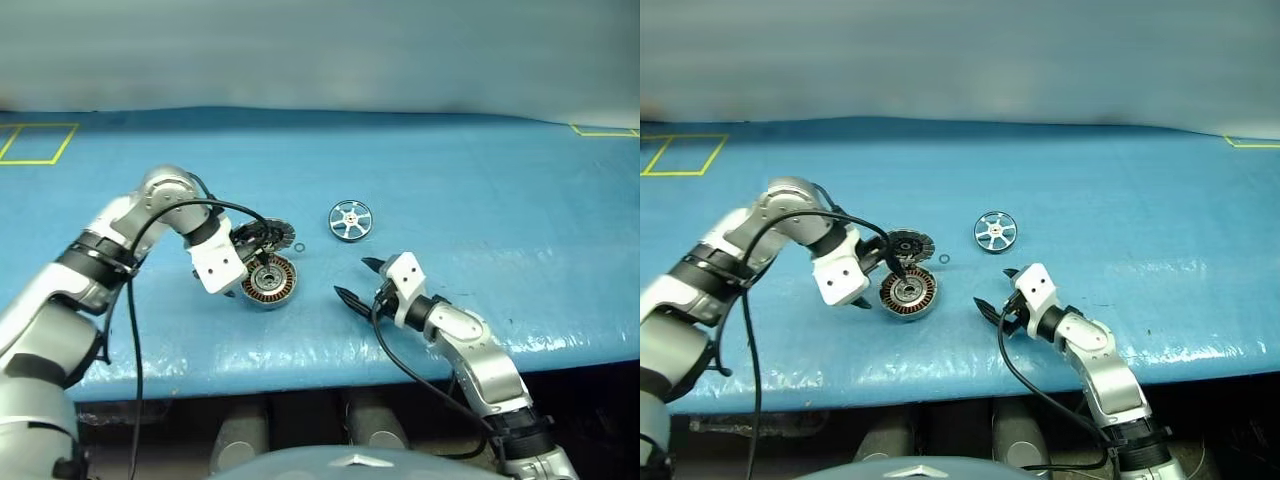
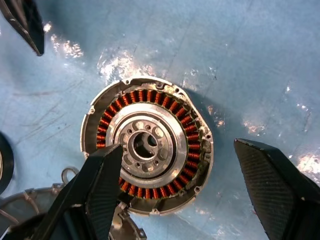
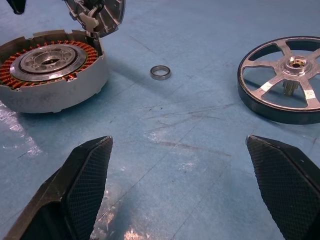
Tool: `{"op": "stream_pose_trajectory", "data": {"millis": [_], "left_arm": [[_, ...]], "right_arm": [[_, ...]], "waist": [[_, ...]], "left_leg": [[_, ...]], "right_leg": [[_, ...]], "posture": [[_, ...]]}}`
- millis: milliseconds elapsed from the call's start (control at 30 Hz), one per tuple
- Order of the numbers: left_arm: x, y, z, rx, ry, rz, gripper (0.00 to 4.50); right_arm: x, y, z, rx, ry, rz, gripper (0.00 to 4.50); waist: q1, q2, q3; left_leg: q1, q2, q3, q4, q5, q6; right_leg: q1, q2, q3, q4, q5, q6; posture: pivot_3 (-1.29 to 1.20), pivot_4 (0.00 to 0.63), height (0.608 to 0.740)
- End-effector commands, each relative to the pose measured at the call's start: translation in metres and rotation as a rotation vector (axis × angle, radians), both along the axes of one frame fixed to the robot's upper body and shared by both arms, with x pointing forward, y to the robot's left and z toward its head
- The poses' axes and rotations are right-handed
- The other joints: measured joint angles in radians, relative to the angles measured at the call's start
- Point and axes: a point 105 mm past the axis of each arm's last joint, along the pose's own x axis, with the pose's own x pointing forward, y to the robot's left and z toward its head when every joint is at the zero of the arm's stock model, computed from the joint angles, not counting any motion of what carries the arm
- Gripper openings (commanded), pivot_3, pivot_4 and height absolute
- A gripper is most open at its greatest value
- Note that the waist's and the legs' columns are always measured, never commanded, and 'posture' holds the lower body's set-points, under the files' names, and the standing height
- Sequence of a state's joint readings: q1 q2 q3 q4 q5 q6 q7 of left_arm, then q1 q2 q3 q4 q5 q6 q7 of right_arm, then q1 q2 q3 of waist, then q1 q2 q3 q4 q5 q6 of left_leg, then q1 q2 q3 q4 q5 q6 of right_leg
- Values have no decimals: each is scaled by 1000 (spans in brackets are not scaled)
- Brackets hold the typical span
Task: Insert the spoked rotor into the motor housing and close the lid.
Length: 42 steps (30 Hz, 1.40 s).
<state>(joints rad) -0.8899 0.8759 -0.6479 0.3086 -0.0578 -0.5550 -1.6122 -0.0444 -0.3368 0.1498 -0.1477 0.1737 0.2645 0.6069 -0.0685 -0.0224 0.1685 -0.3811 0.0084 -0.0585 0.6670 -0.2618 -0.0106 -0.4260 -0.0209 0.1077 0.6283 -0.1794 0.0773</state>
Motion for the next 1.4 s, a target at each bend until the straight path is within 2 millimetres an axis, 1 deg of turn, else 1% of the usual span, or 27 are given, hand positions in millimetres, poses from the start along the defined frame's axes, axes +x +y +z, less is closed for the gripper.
{"op": "stream_pose_trajectory", "data": {"millis": [33, 100, 167, 233, 267, 333, 400, 500, 533, 633, 733, 900, 967, 1033, 1233, 1333, 1400], "left_arm": [[-14, -6, 18, -116, 122, 123, 3851], [-26, -5, 15, -146, 254, 226, 3851], [-37, -7, 7, -200, 382, 318, 3851], [-43, -11, -2, -284, 468, 402, 3851], [-43, -13, -6, -332, 484, 445, 3851], [-39, -14, -11, -435, 497, 542, 3851], [-32, -14, -12, -524, 469, 615, 3851], [-13, -13, -7, -719, 404, 739, 3851], [-10, -11, -5, -767, 389, 772, 3851], [-7, -8, -4, -877, 373, 845, 3851], [-8, -1, -5, -985, 359, 922, 3851], [-16, 9, -14, -1048, 365, 1018, 3851], [-19, 13, -25, -1051, 343, 1057, 3851], [-21, 15, -31, -1091, 333, 1094, 3851], [-24, 12, -37, -1139, 335, 1125, 3851], [-24, 11, -38, -1155, 328, 1132, 3851], [-24, 11, -40, -1151, 322, 1137, 3851]], "right_arm": [[14, 5, 20, 30, -80, -18, 4500], [23, 7, 21, 48, -75, -44, 4500], [27, 13, 16, 41, -46, -33, 4500], [28, 22, 11, 11, -30, 8, 4500], [28, 27, 12, 18, -27, 24, 4500], [29, 34, 14, 33, -24, 45, 4500], [30, 40, 15, 33, -17, 66, 4500], [34, 48, 15, 20, -5, 86, 4500], [36, 50, 16, 20, -4, 87, 4500], [43, 55, 17, 9, 4, 77, 4500], [52, 56, 14, -50, 12, 46, 4500], [57, 60, 13, -62, 28, 42, 4500], [59, 64, 11, -62, 41, 55, 4500], [62, 69, 12, -44, 52, 62, 4500], [72, 77, 14, -21, 55, 57, 4500], [78, 79, 9, -16, 78, 32, 4500], [83, 78, 3, -32, 97, 9, 4500]], "waist": [[0, 0, 0], [-1, 0, 0], [-2, 0, 0], [-2, 0, 0], [-2, 1, 0], [-1, 0, 0], [1, 0, 0], [4, 0, 0], [3, 0, 0], [-1, 0, 0], [-4, 1, 0], [0, 0, 0], [0, 1, 0], [-1, 1, 0], [-1, 0, 0], [-4, 0, 0], [-6, 0, 0]], "left_leg": [[0, 0, 0, 0, 0, 0], [0, 0, 0, 0, 0, 0], [0, 0, 0, 0, 0, 0], [1, 1, 0, 0, 0, 0], [1, 1, 0, -1, 0, 0], [1, 1, -1, -1, 0, 0], [1, 1, -1, -1, 0, 0], [1, 1, -1, 0, 0, 0], [1, 1, -1, 0, 0, 0], [2, 1, -1, 0, 0, 0], [2, 1, 0, -2, 0, 0], [2, 1, -1, -3, 0, 0], [3, 1, 0, -3, 0, 0], [3, 1, 1, -3, 0, 0], [3, 1, 0, -2, 0, 0], [3, 0, 1, -2, 0, 0], [3, 1, 1, -3, 0, 0]], "right_leg": [[0, 0, 0, 0, 0, 0], [0, 0, 0, 0, 0, 0], [0, 0, 0, 1, 0, 0], [0, 0, -1, 1, -1, -1], [0, 1, -1, 1, -1, -1], [0, 1, -1, 1, -1, -1], [-1, 1, -1, 1, -1, -1], [0, 1, -2, 2, -1, -1], [0, 1, -2, 2, -1, -1], [1, 1, -1, 1, 0, -1], [0, 0, -1, 1, 0, -2], [-1, 0, -2, 1, 1, 0], [0, 0, -2, 1, 0, -2], [0, -1, -1, 0, 0, -2], [0, -1, -2, 1, 0, -2], [0, -1, -2, 0, 0, -2], [0, -1, -2, 0, 0, -2]], "posture": [[0, 150, 740], [0, 150, 740], [0, 150, 740], [0, 150, 740], [0, 150, 740], [0, 150, 740], [0, 150, 740], [0, 150, 740], [0, 150, 740], [0, 150, 740], [0, 150, 740], [0, 150, 740], [0, 150, 740], [0, 150, 740], [0, 150, 740], [0, 150, 740], [0, 150, 740]]}}
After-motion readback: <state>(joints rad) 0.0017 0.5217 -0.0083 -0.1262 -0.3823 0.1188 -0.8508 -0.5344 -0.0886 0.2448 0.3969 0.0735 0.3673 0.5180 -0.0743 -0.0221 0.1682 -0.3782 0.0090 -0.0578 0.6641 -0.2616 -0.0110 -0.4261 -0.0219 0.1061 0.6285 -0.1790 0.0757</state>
